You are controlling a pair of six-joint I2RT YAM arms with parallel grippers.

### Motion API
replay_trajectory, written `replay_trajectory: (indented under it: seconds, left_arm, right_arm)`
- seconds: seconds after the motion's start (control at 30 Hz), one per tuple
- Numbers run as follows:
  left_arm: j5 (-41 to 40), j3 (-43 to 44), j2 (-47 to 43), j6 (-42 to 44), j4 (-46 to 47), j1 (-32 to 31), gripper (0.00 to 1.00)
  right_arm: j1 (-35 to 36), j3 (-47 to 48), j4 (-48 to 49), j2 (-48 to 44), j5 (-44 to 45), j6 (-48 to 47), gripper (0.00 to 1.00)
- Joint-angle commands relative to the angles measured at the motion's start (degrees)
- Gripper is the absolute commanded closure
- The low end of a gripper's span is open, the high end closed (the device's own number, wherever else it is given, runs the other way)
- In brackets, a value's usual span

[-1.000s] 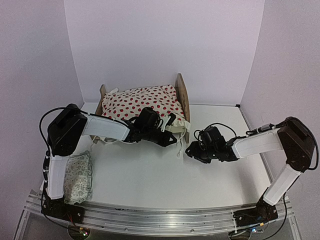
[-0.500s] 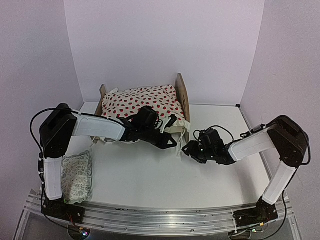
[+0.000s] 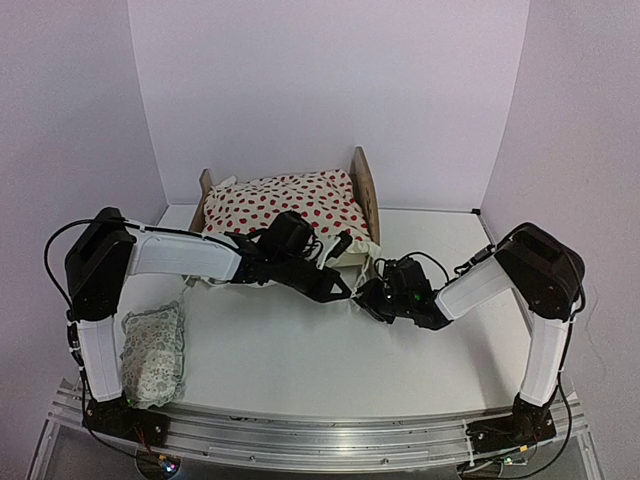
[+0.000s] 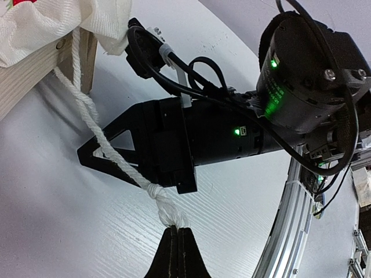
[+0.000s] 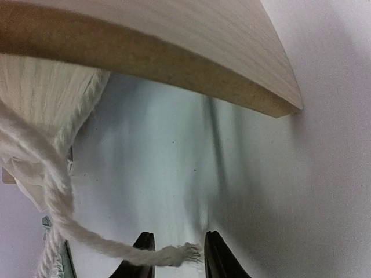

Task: Set up the pet bed
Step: Tie the right ropes of the mattress at the bed frame base.

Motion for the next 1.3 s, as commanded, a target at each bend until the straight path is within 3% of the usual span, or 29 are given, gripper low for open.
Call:
replay_trajectory:
  seconds: [0.0,0.2,0.47,0.67,1.0,1.27]
  left_arm:
    - [1.0,-1.7,-6.1,-0.2,-1.3,-0.3,1.0]
    - [5.0,-4.7,-10.8,0.3,-2.4,-0.6,1.0]
    - [6.6,-9.9,-16.7,5.4,-7.4,-1.8,1.0]
    - [8.0,-12.6,-18.8,5.4,-7.1,-2.0,1.0]
    - [6.6,-11.9,-14.0,3.9,-2.4,-2.3,1.0]
    - [4.4,-10.5,-11.6,5.6,-4.5,-2.3,1.0]
  right_arm:
    - [-0.2,-1.6,2.7,-1.6,-0.5,0.7,0.82]
    - [-0.2,-1.2,0.3,-4.3,-5.5,2.4,1.0]
    - [1.3,-2.5,-13.5,-13.6,-12.1,-0.7,1.0]
    - [5.9,-4.1,-24.5,-20.2,-12.3,-4.1,1.0]
    - [9.6,-7.4,-29.9,-27.0,-9.4,-4.5,1.0]
    - [11.5,-3.5,-30.8,-24.1,-16.4,-5.9,1.0]
